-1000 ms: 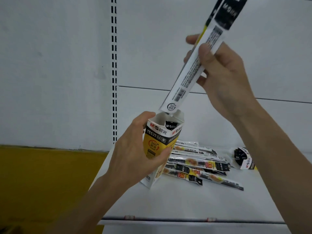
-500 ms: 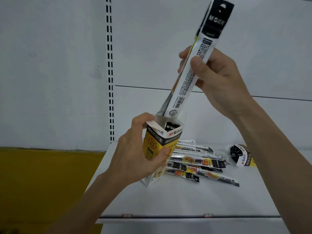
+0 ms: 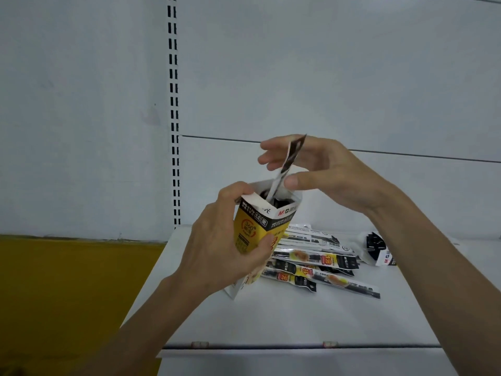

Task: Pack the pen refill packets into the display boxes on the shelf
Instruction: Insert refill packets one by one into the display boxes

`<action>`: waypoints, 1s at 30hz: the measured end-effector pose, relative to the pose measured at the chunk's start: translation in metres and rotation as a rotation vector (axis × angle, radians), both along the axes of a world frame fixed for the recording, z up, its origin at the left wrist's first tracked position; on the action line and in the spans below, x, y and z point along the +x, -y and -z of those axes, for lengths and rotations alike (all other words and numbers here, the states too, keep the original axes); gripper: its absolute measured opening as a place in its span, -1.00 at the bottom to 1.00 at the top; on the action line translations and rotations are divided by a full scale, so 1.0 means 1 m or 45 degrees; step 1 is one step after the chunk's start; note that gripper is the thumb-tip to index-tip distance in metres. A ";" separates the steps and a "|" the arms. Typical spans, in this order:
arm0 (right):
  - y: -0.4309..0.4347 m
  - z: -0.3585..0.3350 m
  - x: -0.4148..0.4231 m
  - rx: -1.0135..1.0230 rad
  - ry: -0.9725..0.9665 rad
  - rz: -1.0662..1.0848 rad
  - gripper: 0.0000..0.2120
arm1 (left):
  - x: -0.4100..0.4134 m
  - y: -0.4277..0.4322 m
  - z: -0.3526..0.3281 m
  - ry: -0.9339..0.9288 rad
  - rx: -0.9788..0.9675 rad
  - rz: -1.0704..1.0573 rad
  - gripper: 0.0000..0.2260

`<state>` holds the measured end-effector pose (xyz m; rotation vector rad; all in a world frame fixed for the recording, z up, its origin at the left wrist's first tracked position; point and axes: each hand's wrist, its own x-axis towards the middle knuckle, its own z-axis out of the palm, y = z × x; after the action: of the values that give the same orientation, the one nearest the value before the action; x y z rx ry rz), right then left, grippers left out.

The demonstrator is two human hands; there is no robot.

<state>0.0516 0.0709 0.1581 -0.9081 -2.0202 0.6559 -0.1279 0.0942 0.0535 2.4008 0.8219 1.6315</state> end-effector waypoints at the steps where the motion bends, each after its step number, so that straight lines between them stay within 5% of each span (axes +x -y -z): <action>1: 0.000 0.002 0.002 -0.003 -0.013 -0.006 -0.56 | 0.000 -0.001 0.000 0.010 -0.011 -0.006 -0.45; 7: -0.006 0.022 0.022 -0.051 -0.143 0.206 -0.67 | 0.001 -0.006 0.002 0.062 -0.070 -0.024 -0.44; 9: -0.008 0.031 0.030 -0.158 0.228 0.389 -0.72 | 0.001 -0.007 0.001 0.087 -0.077 -0.058 -0.46; 11: -0.014 0.050 0.039 -0.366 0.871 0.564 -0.74 | 0.000 -0.009 0.002 0.150 -0.102 -0.092 -0.47; 13: -0.019 0.075 0.044 -0.566 1.191 0.654 -0.67 | -0.001 -0.011 0.003 0.191 -0.136 -0.097 -0.48; 26: -0.016 0.096 0.039 -0.476 0.697 0.547 -0.89 | -0.005 -0.015 0.009 0.236 -0.133 -0.059 -0.49; 30: -0.019 0.120 0.016 -0.373 0.974 0.484 -0.83 | -0.004 -0.015 0.008 0.216 -0.116 -0.073 -0.48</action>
<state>0.0673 0.0897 0.0385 -1.8831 -2.3133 0.4218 -0.1324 0.1092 0.0454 2.1625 0.9209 1.7492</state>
